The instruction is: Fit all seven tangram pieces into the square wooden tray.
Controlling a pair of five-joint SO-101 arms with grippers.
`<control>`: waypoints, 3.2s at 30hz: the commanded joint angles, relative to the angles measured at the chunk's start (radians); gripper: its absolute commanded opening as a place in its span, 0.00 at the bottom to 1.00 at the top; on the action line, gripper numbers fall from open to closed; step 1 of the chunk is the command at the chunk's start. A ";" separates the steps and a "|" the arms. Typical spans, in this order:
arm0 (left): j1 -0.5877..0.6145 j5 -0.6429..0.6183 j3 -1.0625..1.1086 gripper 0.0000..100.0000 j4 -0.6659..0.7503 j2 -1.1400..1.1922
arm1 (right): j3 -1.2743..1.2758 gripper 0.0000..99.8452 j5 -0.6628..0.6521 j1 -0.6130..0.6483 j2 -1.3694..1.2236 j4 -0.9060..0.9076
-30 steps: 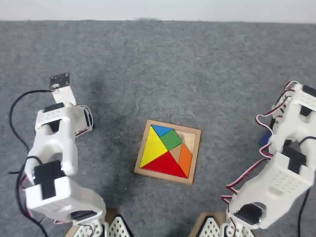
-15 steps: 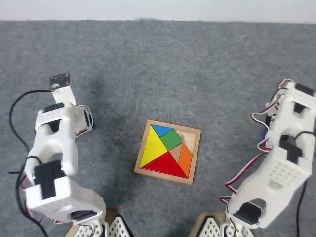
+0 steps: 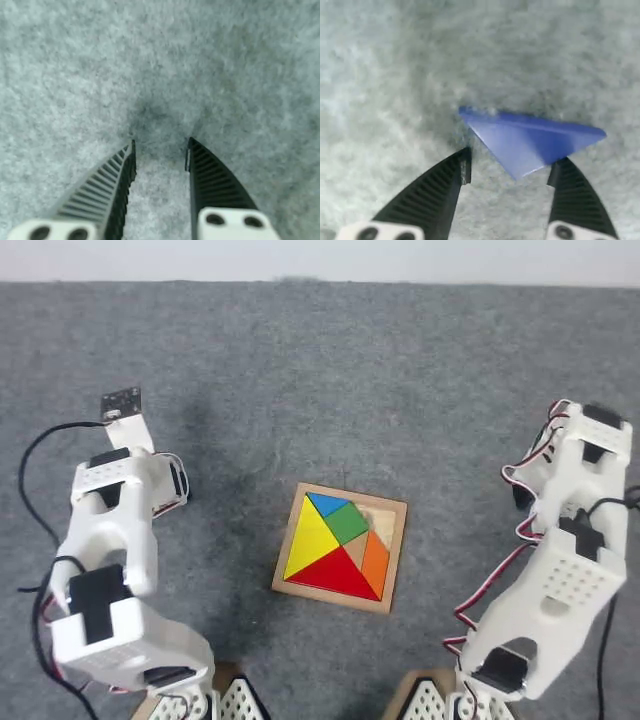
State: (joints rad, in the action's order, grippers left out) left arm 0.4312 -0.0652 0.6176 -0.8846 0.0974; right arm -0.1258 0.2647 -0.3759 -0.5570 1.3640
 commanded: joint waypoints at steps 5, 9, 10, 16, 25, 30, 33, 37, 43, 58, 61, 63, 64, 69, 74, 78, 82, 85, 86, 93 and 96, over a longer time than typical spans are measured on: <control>-0.002 -0.009 -0.008 0.15 0.017 -0.055 | -0.044 0.19 0.347 -0.076 0.142 0.096; -0.002 -0.009 -0.008 0.15 0.017 -0.055 | -0.046 0.19 0.637 -0.077 0.170 0.094; -0.002 -0.009 -0.008 0.15 0.015 -0.055 | -0.046 0.19 0.692 -0.081 0.170 0.088; -0.002 -0.009 -0.008 0.15 0.017 -0.055 | -0.048 0.19 0.764 -0.101 0.159 0.004; -0.002 -0.009 -0.008 0.15 0.018 -0.054 | -0.048 0.19 0.818 -0.134 0.042 -0.122; -0.002 -0.009 -0.008 0.15 0.018 -0.054 | -0.048 0.19 0.744 -0.105 -0.059 -0.188; -0.002 -0.011 -0.008 0.15 0.018 -0.054 | -0.074 0.18 0.594 -0.087 -0.064 -0.140; -0.002 -0.011 -0.008 0.15 0.018 -0.054 | -0.132 0.18 0.316 -0.064 -0.054 -0.024; -0.002 -0.011 -0.008 0.15 0.015 -0.054 | -0.189 0.18 -0.233 0.035 -0.056 0.005; -0.002 -0.005 -0.008 0.15 0.014 -0.054 | -0.269 0.17 -0.979 0.208 0.064 0.288; -0.002 -0.003 -0.008 0.15 0.014 -0.054 | -0.227 0.17 -0.887 0.229 0.166 0.286; -0.002 -0.003 -0.008 0.15 0.014 -0.054 | -0.169 0.17 -0.809 0.249 0.260 0.285; -0.002 -0.003 -0.008 0.15 0.014 -0.054 | -0.124 0.17 -0.760 0.262 0.317 0.277; -0.002 -0.003 -0.008 0.15 0.012 -0.054 | 0.255 0.19 -0.417 0.292 0.578 0.071; -0.002 -0.003 -0.008 0.15 0.012 -0.054 | 0.560 0.25 -0.199 0.248 0.659 -0.185; -0.002 -0.003 -0.007 0.15 0.012 -0.054 | 0.568 0.26 -0.203 0.234 0.638 -0.213; 0.000 -0.006 -0.007 0.15 0.012 -0.054 | 0.563 0.26 -0.199 0.208 0.570 -0.237; 0.000 -0.008 -0.007 0.15 0.012 -0.054 | 0.529 0.26 -0.201 0.160 0.506 -0.254; 0.000 -0.008 -0.007 0.15 0.012 -0.054 | 0.516 0.26 -0.203 0.154 0.481 -0.252; 0.000 -0.009 -0.007 0.15 0.012 -0.054 | 0.446 0.25 -0.199 0.150 0.325 -0.252; 0.000 -0.009 -0.004 0.15 0.012 -0.054 | 0.420 0.25 -0.204 0.154 0.291 -0.249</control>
State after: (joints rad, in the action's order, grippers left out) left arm 0.4312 -0.0652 0.6176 -0.8846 0.0974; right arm 0.3621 0.0529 -0.2087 -0.2562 1.1278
